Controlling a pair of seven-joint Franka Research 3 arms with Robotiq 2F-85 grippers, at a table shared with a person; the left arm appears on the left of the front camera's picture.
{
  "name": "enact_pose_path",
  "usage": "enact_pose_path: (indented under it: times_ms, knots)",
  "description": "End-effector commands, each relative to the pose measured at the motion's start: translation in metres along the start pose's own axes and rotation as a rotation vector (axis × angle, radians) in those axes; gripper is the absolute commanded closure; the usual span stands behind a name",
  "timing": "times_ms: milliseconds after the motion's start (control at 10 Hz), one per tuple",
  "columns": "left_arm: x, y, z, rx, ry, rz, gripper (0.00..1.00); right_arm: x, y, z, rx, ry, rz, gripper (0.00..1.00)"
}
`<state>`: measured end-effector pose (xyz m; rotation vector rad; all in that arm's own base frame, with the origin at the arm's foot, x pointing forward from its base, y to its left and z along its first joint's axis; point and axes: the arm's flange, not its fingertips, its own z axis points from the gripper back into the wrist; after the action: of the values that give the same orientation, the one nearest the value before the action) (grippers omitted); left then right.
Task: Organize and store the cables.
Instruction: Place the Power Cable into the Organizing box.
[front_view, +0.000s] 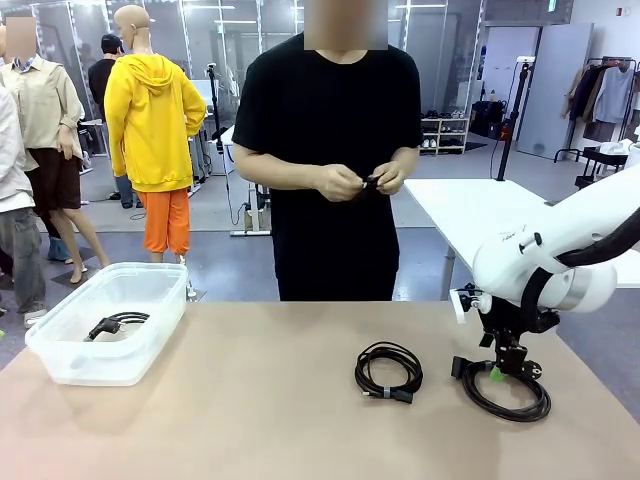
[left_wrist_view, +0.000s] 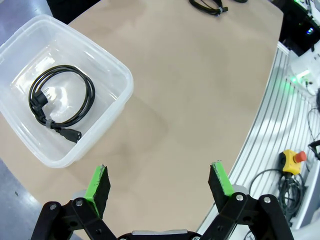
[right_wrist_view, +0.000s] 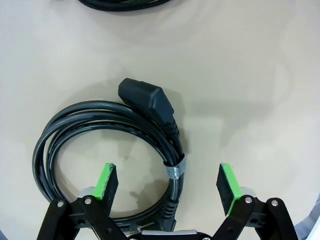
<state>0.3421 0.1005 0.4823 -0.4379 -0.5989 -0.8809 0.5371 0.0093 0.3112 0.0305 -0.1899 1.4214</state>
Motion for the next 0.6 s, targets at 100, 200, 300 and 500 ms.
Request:
enact_pose_path:
  times_ms: [100,200,300,500]
  knots:
    - [-0.0004,0.0007,-0.0006,-0.016,-0.018,-0.008,0.0,0.0009,-0.0134,-0.007,0.034,0.02,-0.018,0.23]
    - [-0.0004,0.0007,-0.0006,-0.016,-0.018,-0.008,0.0,0.0009,-0.0138,-0.0088,0.045,0.009,-0.015,0.6]
    - [-0.0004,0.0007,-0.0006,-0.016,-0.018,-0.008,0.0,0.0013,-0.0136,-0.01,0.049,0.014,-0.011,0.83]
    - [-0.0004,0.0007,-0.0006,-0.016,-0.018,-0.008,0.0,0.0008,-0.0145,-0.0126,0.058,0.025,-0.012,1.0]
